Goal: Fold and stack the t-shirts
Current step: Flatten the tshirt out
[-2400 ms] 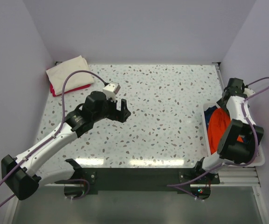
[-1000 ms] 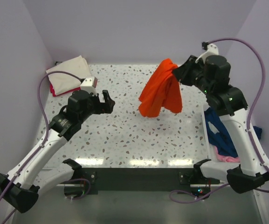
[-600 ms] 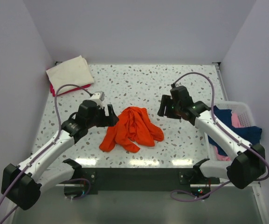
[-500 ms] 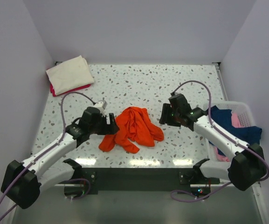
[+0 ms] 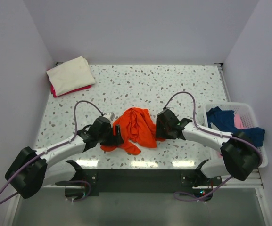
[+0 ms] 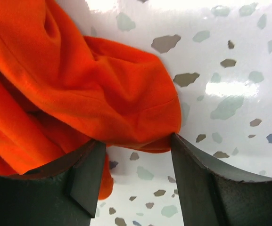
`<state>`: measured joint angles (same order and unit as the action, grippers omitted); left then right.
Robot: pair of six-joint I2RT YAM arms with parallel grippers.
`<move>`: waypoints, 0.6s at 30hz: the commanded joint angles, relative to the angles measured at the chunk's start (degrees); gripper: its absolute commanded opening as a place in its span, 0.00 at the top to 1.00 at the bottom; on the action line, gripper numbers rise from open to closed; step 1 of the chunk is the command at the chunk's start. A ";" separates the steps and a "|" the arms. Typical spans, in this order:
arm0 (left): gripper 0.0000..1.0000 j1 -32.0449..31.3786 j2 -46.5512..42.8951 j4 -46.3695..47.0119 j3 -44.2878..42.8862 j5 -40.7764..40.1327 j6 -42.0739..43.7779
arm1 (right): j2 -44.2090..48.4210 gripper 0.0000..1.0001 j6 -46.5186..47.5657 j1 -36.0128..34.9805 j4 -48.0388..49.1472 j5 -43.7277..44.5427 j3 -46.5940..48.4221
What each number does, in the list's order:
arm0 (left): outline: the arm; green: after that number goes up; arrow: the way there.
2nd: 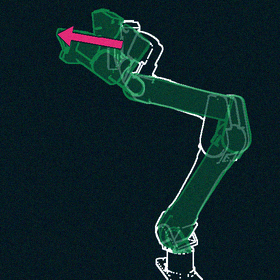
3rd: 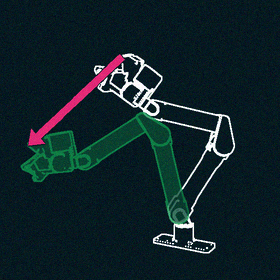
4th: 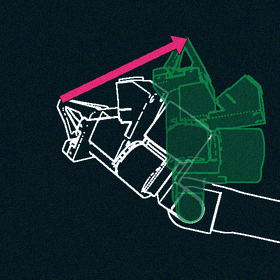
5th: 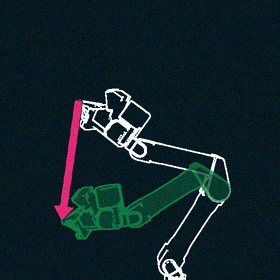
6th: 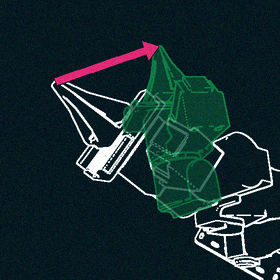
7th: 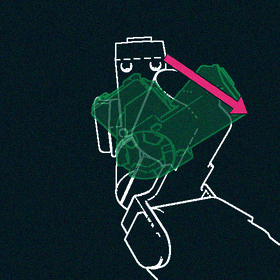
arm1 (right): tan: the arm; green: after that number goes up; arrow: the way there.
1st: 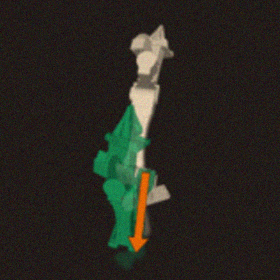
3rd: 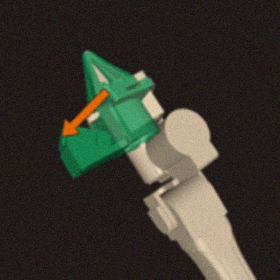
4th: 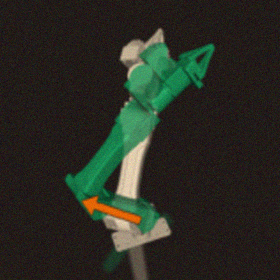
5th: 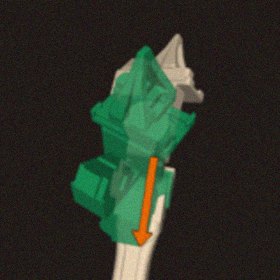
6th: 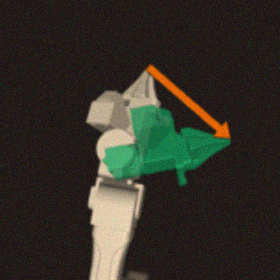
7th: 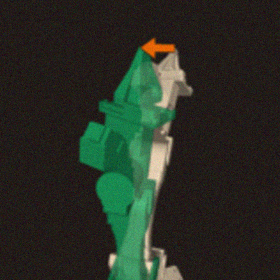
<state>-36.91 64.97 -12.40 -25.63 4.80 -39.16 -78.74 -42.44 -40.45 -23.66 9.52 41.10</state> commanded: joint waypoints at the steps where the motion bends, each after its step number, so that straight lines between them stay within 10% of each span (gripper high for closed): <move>1: 0.28 -0.36 1.65 2.65 -2.49 -4.44 -1.71 | -1.59 0.39 -0.98 0.02 3.36 7.52 1.43; 4: 0.42 -0.27 3.58 0.99 -4.68 -8.83 -2.06 | -4.13 0.48 -0.28 0.10 4.67 9.81 2.58; 8: 0.76 2.35 5.60 -1.21 -8.90 -12.27 -0.49 | -8.18 1.00 2.70 1.24 2.93 11.92 8.18; 18: 0.96 22.39 9.37 -7.55 -27.00 -10.52 6.46 | -11.76 1.00 12.55 22.59 -6.11 10.44 27.25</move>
<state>-17.87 72.36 -19.42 -45.95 -4.75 -36.10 -88.25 -34.02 -21.87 -26.55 18.24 60.49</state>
